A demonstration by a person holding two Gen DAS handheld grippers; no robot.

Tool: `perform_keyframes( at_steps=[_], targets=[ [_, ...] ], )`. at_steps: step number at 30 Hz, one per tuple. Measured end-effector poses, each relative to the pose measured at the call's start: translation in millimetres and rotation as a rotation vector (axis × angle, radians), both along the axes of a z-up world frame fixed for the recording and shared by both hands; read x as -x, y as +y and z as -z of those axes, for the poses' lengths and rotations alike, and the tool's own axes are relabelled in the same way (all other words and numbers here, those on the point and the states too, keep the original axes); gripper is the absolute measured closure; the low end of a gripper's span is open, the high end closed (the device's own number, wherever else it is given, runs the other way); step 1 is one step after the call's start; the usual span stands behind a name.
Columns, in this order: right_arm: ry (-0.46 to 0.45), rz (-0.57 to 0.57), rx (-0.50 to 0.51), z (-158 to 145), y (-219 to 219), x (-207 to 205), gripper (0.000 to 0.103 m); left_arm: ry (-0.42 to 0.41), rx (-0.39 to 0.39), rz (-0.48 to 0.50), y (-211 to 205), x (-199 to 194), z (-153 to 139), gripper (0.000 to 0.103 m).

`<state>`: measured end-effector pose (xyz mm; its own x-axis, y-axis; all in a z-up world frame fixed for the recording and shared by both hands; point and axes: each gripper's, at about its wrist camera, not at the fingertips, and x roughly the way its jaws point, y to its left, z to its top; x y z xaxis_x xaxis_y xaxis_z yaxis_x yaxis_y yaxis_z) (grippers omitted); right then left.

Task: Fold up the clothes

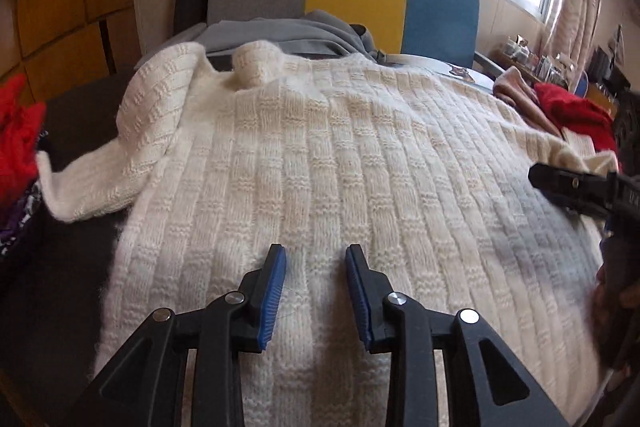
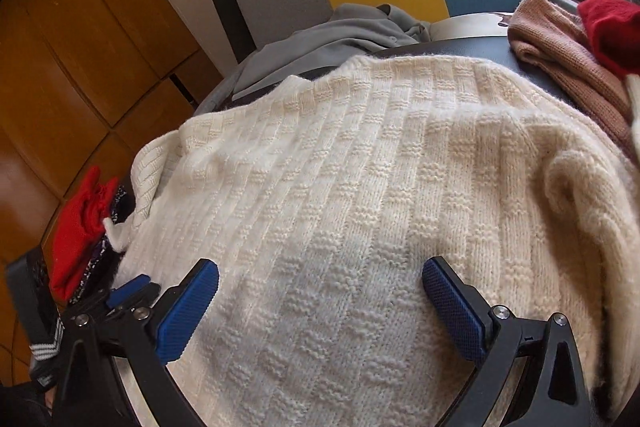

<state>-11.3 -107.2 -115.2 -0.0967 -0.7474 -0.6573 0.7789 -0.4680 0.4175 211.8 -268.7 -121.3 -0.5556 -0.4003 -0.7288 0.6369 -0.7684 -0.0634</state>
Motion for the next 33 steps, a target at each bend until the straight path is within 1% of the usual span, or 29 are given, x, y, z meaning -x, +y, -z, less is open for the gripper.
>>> perform_keyframes(
  at_steps=[4, 7, 8, 10, 13, 14, 16, 18, 23, 24, 25, 27, 30, 31, 32, 33],
  targets=[
    [0.019, -0.015, 0.001, 2, 4, -5, 0.0, 0.004, -0.01, -0.015, 0, 4, -2, 0.072],
    [-0.013, -0.018, 0.022, 5, 2, 4, 0.0, -0.046, -0.005, 0.0, -5, 15, -12, 0.071],
    [-0.02, -0.019, 0.029, 6, 3, 5, 0.0, -0.045, 0.005, 0.004, -6, 18, -16, 0.071],
    [-0.026, -0.021, 0.036, 6, 2, 6, 0.0, -0.016, 0.028, 0.008, -7, 23, -25, 0.071],
    [-0.045, -0.018, 0.065, 6, 5, 8, 0.0, -0.005, 0.029, 0.02, -8, 33, -28, 0.071],
    [-0.052, -0.017, 0.077, 6, 7, 9, 0.0, -0.016, 0.02, 0.02, -9, 36, -25, 0.071],
    [-0.068, -0.014, 0.099, 6, 9, 10, 0.0, -0.042, -0.02, 0.005, -9, 31, -8, 0.071],
    [-0.073, -0.013, 0.108, 7, 10, 10, 0.0, 0.019, 0.003, 0.001, -4, 18, -2, 0.071],
    [-0.056, -0.011, 0.056, 1, 5, 8, 0.0, 0.019, 0.009, 0.009, -1, 14, -1, 0.071],
    [-0.066, -0.008, 0.036, -5, 4, 9, 0.0, 0.02, 0.003, 0.007, -2, 15, -2, 0.071],
    [-0.068, -0.003, 0.039, -13, 8, 9, 0.0, 0.019, 0.002, 0.006, -3, 16, -2, 0.071],
    [-0.023, 0.025, 0.136, -48, 31, 9, 0.001, 0.017, 0.006, 0.004, -3, 18, -2, 0.07],
    [0.157, 0.114, 0.219, -101, 79, 14, 0.0, 0.014, 0.016, -0.002, 0, 15, -2, 0.07],
    [0.206, 0.172, 0.216, -111, 94, 18, 0.0, 0.016, 0.017, -0.004, 1, 14, -2, 0.07],
    [0.237, 0.242, 0.192, -116, 108, 24, 0.0, 0.018, 0.016, -0.006, 1, 13, -2, 0.07],
    [0.233, 0.293, 0.151, -116, 119, 33, 0.0, 0.019, 0.015, -0.008, 2, 13, -1, 0.07]
  ],
)
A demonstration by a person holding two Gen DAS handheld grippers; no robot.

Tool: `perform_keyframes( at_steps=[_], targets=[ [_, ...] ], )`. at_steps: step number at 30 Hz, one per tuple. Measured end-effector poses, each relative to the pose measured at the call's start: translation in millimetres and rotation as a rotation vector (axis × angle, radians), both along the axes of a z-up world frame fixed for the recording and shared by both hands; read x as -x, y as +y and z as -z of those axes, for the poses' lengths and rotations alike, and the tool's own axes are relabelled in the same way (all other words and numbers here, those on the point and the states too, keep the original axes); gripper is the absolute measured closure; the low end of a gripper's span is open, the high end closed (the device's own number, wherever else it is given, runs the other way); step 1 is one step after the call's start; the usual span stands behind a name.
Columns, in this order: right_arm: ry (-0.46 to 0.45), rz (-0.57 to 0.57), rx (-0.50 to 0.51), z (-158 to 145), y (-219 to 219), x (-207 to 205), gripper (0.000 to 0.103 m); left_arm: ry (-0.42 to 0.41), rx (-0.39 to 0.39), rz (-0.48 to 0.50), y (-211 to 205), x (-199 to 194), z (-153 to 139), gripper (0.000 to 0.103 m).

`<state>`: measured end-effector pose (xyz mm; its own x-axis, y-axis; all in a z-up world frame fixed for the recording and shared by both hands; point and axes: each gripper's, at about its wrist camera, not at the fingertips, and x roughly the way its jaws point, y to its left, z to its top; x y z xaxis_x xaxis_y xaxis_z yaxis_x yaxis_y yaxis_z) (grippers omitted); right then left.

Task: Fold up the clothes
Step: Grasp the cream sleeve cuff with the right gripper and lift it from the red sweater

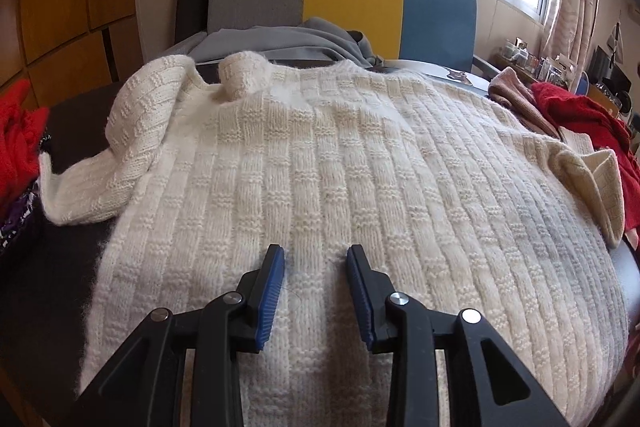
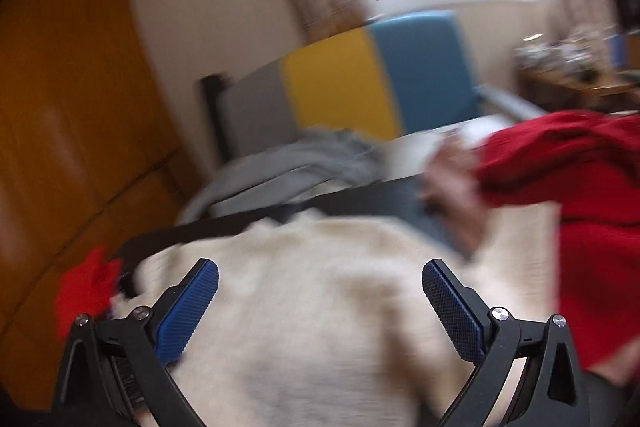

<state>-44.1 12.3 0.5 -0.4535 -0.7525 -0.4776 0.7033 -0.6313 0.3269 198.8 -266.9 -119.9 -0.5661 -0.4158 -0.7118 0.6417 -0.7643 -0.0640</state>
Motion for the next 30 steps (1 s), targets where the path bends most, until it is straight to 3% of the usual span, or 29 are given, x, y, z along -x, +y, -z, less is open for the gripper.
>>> perform_keyframes(
  at_steps=[1, 3, 5, 9, 16, 22, 25, 26, 27, 28, 30],
  targets=[
    [-0.014, 0.055, -0.033, 1, 12, 9, 0.001, 0.002, -0.001, -0.002, 0, 0, 0, 0.07],
    [-0.017, 0.127, -0.046, 4, 34, 22, 0.029, 0.006, -0.003, -0.004, 0, -1, 0, 0.069],
    [0.012, 0.174, -0.089, 9, 49, 32, 0.032, 0.009, -0.003, -0.006, 0, -1, 1, 0.069],
    [0.032, 0.219, -0.179, 24, 69, 66, 0.064, 0.015, -0.002, -0.008, 1, -2, 1, 0.069],
    [-0.053, 0.208, -0.214, 44, 81, 119, 0.067, 0.035, -0.017, -0.005, -2, -4, 2, 0.069],
    [-0.136, 0.171, -0.231, 64, 47, 153, 0.067, 0.04, -0.024, -0.004, -3, -5, 2, 0.069],
    [-0.169, 0.184, -0.304, 79, 29, 170, 0.067, 0.045, -0.027, -0.004, -3, -5, 2, 0.068],
    [-0.174, 0.183, -0.344, 85, 23, 172, 0.072, 0.047, -0.029, -0.003, -4, -6, 2, 0.068],
    [-0.165, 0.18, -0.39, 88, 17, 171, 0.09, 0.049, -0.03, -0.003, -4, -6, 2, 0.068],
    [-0.138, 0.175, -0.435, 89, 11, 167, 0.096, 0.051, -0.032, -0.002, -4, -6, 2, 0.068],
    [-0.072, 0.162, -0.491, 83, 5, 154, 0.096, 0.054, -0.035, -0.002, -5, -6, 2, 0.068]
  ],
)
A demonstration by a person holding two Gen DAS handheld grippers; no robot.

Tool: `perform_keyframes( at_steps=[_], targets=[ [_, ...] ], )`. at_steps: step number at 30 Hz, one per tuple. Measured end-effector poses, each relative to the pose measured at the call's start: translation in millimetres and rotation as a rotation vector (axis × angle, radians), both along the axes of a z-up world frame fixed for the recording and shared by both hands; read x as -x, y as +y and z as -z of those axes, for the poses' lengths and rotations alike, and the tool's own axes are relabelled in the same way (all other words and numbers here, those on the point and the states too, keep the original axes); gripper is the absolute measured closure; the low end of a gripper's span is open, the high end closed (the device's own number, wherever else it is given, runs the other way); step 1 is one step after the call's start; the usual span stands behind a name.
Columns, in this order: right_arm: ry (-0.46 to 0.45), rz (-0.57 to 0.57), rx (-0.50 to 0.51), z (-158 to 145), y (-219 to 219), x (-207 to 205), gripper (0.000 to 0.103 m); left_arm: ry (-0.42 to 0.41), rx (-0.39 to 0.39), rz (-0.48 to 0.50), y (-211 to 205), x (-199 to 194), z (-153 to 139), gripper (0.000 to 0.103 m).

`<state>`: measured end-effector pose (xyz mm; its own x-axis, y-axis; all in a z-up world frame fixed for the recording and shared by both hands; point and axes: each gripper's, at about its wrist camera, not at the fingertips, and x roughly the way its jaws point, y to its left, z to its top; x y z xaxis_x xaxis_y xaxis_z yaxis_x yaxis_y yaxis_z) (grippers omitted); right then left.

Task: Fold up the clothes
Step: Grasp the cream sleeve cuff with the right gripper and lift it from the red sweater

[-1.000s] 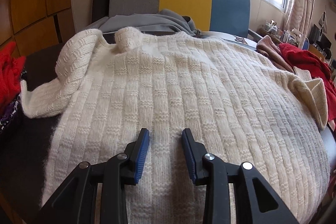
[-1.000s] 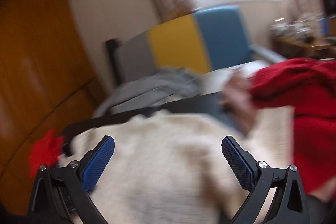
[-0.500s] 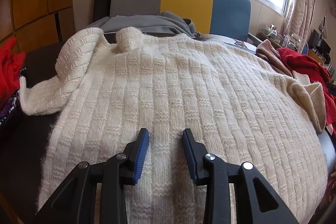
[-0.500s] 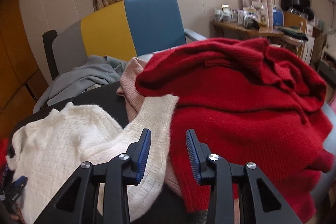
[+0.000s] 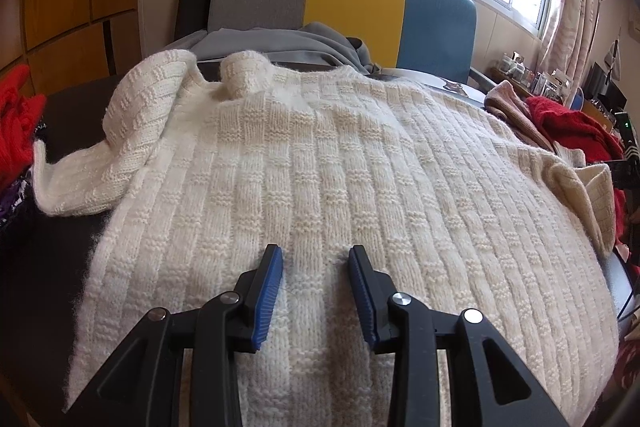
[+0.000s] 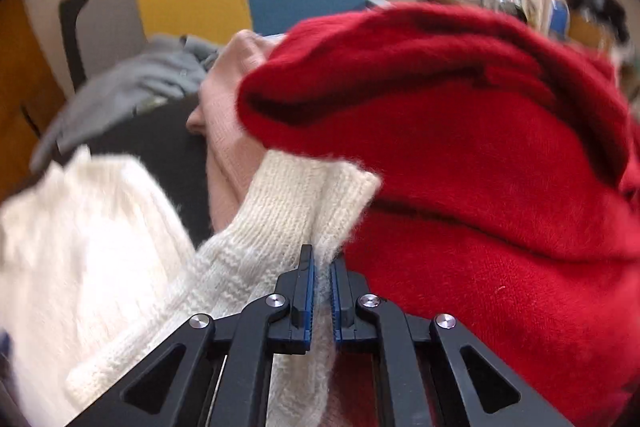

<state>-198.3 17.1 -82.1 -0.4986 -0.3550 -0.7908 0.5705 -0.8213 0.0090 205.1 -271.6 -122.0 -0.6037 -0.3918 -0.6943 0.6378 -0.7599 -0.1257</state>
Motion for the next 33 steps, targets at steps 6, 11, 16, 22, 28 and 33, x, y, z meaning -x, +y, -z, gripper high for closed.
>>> perform_keyframes(
  at_steps=[6, 11, 16, 22, 28, 33],
  targets=[
    [0.121, 0.111, 0.1, -65, 49, -18, 0.096, 0.017, -0.02, 0.004, -3, -2, 0, 0.068],
    [0.187, 0.283, 0.354, -144, 133, -31, 0.096, 0.03, -0.036, 0.005, -4, -4, 0, 0.067],
    [0.194, 0.46, 0.356, -143, 191, -37, 0.096, 0.008, -0.035, 0.019, -2, -4, 0, 0.067],
    [-0.001, 0.609, 0.315, -62, 245, -46, 0.096, -0.049, -0.046, 0.069, -6, -7, -7, 0.067],
    [0.132, 0.74, 0.323, -73, 274, -94, 0.082, -0.04, -0.074, 0.126, -28, 9, -41, 0.067],
    [0.18, 0.369, 0.352, -105, 185, -109, 0.069, -0.027, -0.051, 0.131, -40, 51, -49, 0.067]
  ],
)
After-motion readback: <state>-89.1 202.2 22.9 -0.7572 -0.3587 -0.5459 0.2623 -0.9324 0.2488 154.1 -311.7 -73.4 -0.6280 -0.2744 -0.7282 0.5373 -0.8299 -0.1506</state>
